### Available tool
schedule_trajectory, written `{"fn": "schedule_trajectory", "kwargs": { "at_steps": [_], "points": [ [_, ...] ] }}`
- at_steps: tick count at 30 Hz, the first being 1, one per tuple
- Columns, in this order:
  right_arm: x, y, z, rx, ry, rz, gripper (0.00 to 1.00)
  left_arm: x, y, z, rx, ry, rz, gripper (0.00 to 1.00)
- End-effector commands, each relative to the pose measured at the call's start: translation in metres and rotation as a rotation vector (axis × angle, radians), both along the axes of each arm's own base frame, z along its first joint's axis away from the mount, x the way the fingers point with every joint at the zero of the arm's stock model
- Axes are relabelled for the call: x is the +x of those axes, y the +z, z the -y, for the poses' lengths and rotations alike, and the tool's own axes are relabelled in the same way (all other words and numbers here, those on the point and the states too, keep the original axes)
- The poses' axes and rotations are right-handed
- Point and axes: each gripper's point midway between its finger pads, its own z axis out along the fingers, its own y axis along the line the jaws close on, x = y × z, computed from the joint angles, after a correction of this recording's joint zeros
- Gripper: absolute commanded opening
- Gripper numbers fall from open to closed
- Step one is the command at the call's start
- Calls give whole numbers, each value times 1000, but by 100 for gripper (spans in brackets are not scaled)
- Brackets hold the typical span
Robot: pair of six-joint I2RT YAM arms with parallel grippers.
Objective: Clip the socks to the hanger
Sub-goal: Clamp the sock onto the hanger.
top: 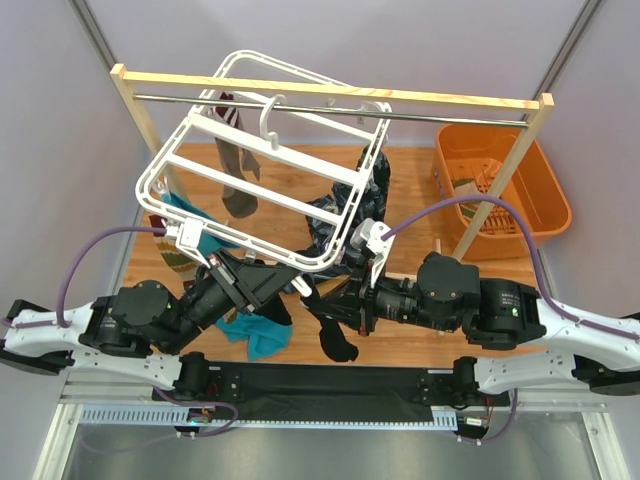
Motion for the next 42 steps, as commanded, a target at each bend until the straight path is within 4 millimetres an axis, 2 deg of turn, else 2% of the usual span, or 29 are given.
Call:
{"fn": "schedule_trajectory", "kwargs": {
  "at_steps": [1,4,9,13,18,26,31,36,40,42],
  "points": [
    [-3,20,-4,81,7,-2,0,0,6,-1,-25,-1,4,0],
    [0,26,-3,95,-5,3,0,0,3,1,-20,0,1,0],
    [2,24,-7,82,-16,5,0,-1,4,3,-22,-7,5,0],
    [-2,29,-12,101,9,-3,0,-1,1,5,-18,-6,-2,0],
    [3,37,-3,138,-28,-3,0,-1,0,7,-9,-8,2,0],
    [1,44,-1,177,-20,-12,0,-2,-1,7,-7,-12,4,0],
    [0,35,-14,140,-7,-20,0,-3,2,8,-12,-15,8,0],
    [3,46,-7,184,-22,0,0,-3,0,6,-13,-18,3,0],
    [8,37,-10,140,-47,7,0,-4,0,6,-13,-23,3,0],
    [9,37,-11,143,-54,13,0,-3,0,5,-15,-21,1,4]
  ]
}}
